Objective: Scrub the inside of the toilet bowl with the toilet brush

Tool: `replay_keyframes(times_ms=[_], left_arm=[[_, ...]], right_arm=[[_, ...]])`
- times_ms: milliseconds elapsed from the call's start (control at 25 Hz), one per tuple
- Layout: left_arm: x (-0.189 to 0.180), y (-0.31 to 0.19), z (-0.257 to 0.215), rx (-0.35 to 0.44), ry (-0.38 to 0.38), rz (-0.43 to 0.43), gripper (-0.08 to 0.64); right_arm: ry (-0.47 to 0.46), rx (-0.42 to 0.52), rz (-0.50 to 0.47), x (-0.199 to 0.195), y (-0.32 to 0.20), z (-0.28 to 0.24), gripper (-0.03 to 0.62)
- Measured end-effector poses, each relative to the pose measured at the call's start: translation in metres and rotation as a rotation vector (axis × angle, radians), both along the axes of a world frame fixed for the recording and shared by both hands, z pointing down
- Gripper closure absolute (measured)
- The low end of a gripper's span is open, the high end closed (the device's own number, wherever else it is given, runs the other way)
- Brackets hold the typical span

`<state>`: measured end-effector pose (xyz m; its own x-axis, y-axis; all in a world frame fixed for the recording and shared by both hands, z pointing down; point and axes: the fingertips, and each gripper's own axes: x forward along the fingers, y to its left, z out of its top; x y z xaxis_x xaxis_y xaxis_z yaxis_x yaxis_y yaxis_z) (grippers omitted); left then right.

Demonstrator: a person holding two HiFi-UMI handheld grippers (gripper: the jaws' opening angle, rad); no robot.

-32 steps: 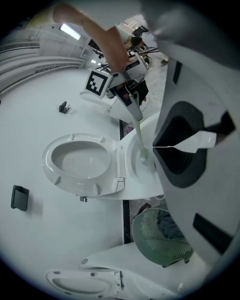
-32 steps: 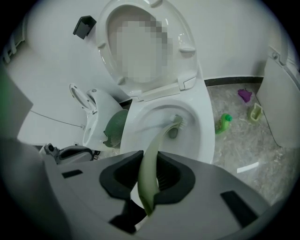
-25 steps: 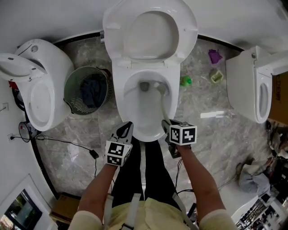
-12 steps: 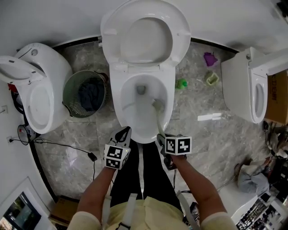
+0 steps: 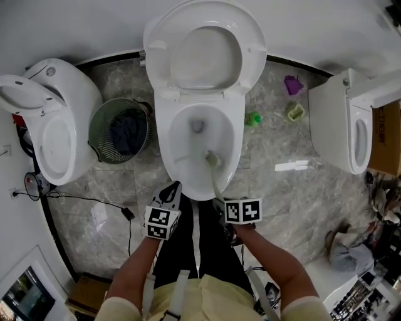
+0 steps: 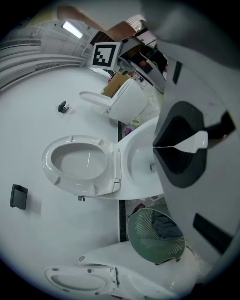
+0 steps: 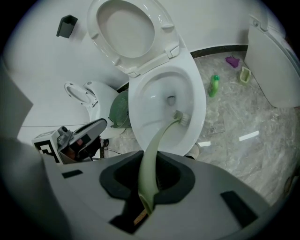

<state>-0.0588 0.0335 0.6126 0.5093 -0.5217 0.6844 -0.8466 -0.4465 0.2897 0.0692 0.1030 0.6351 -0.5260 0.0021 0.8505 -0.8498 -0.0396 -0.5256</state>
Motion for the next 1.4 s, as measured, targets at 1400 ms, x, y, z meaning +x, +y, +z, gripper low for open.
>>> replay_keyframes(times_ms=[1400], left_arm=[[-0.010, 0.001, -0.003, 0.012, 0.002, -0.059, 0.546]], right_arm=[[-0.293, -0.023, 0.074, -0.096, -0.045, -0.011, 0.511]])
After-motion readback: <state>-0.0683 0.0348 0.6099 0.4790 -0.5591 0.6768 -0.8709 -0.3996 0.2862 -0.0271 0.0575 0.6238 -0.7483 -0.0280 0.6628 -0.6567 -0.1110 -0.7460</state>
